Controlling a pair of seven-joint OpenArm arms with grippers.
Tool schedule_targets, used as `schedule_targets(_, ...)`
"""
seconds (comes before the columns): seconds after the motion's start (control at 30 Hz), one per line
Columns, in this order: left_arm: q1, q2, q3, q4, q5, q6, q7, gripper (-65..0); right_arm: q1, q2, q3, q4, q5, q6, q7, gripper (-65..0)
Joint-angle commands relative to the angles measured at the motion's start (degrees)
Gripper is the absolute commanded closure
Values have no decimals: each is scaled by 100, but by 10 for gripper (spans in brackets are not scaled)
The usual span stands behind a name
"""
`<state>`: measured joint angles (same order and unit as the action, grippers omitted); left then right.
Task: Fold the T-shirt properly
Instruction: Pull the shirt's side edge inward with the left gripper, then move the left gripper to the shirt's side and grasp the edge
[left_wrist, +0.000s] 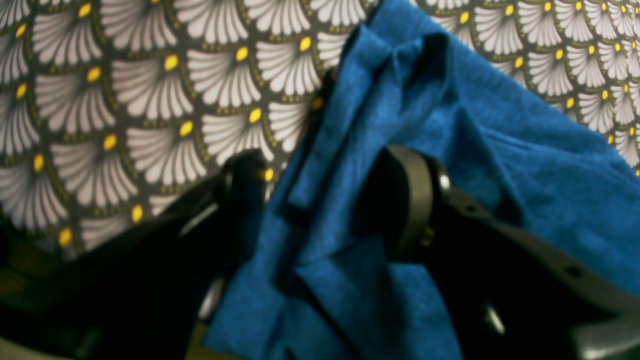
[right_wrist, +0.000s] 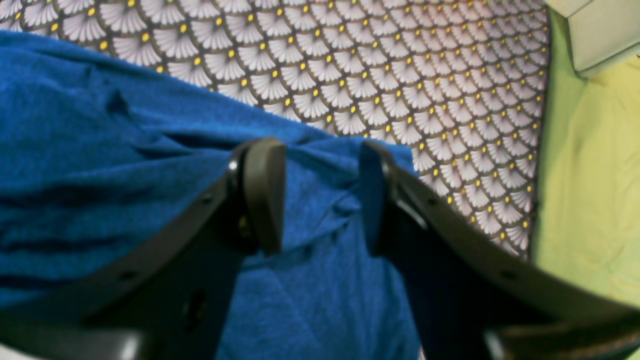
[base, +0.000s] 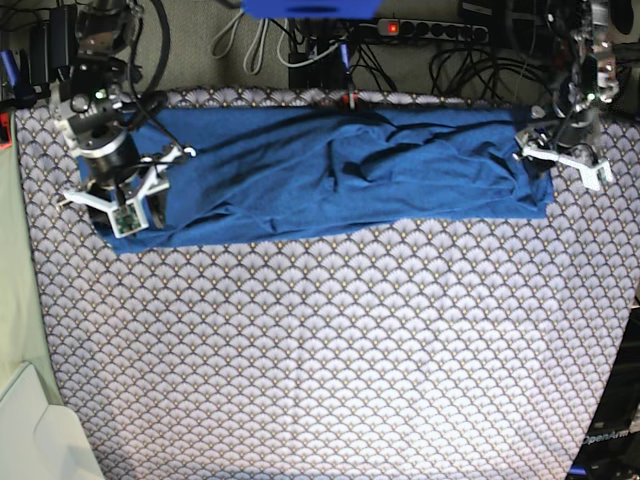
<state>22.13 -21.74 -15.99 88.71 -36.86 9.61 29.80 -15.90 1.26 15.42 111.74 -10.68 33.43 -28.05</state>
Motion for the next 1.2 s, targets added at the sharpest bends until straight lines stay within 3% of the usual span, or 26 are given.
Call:
schedule_targets(0.0,-72,-64,153,39,77,20,145,-357,38,37,10,92,26,20,128,-254)
schedule_targets(0.13,-195,-37,513,30,411,20,198,-357,38,37,10,92,26,20,128,-254)
schedule_targets(0.37,-187,-29,750,39,438,20,198,-347,38,37,10,92,26,20,128,-254)
schedule_targets(0.43,-178,-29,750,30,482,20,198,-307,38,37,10,92,26,20,128,-254)
schedule_targets(0.57,-160,-46,733,30,482,20,198,-141,38,37,10,92,26,20,128,-254)
schedule_targets(0.63,-160,-64,742,30,482,20,198,-134,38,37,10,92,26,20,128,-254)
schedule_targets(0.8,-151,-46,715,30,464,-692,198,-125,47,37,10,92,26,20,128,-254)
schedule_targets(0.9,-151,-29,707,30,438,-983,189,-21,47,37,10,92,26,20,128,-254)
schedule_targets(1.17,-160,-20,707,285,429,-965,180,-2,47,37,10,92,26,20,128,-254)
